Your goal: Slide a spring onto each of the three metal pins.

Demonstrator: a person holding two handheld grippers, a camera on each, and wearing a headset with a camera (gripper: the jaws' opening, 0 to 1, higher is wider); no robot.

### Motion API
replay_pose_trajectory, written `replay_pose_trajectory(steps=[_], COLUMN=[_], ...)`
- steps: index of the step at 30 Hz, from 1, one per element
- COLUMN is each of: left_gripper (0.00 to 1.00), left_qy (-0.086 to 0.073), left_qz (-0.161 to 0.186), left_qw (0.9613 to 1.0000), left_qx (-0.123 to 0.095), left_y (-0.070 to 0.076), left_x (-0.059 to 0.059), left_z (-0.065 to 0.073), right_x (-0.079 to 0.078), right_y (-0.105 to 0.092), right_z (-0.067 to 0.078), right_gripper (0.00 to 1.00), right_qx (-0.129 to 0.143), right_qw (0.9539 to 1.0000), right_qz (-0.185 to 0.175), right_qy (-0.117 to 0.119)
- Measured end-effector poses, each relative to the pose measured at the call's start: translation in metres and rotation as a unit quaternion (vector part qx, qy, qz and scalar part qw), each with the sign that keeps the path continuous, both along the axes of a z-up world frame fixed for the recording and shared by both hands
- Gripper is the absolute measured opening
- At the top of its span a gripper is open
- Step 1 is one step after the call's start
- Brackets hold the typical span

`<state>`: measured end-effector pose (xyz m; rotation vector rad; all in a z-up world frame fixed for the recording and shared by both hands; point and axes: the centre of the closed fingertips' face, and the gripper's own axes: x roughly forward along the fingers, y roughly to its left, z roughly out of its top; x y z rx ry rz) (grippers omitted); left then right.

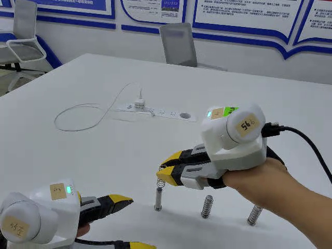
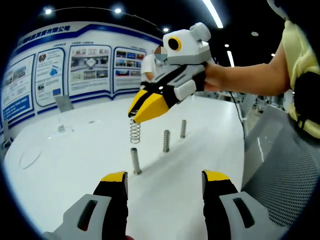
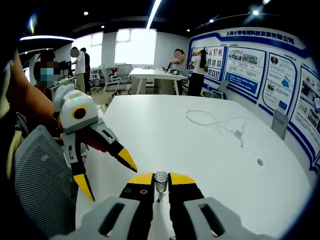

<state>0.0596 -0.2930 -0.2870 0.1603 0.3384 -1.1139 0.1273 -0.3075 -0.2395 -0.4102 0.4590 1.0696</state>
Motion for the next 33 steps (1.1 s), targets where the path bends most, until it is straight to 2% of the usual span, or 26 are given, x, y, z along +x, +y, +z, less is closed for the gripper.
replay_pose_trajectory(steps=[19, 25, 33], left_gripper=[0.61, 0.61, 0.61], left_qy=[0.005, 0.006, 0.008], left_qz=[0.000, 0.000, -0.001], left_qw=[1.0000, 1.0000, 1.0000], left_qx=[-0.001, 0.000, 0.000], left_y=[0.001, 0.001, 0.001], left_x=[0.002, 0.003, 0.003], left_z=[-0.002, -0.003, -0.005], right_x=[0.007, 0.007, 0.007], right_y=[0.000, 0.000, 0.001], right_z=[-0.021, -0.035, -0.046], right_gripper=[0.12, 0.12, 0.12], right_qx=[-0.001, -0.009, -0.017], right_qw=[0.9997, 0.9994, 0.9990], right_qz=[-0.012, -0.014, -0.016], right_qy=[0.019, 0.029, 0.037])
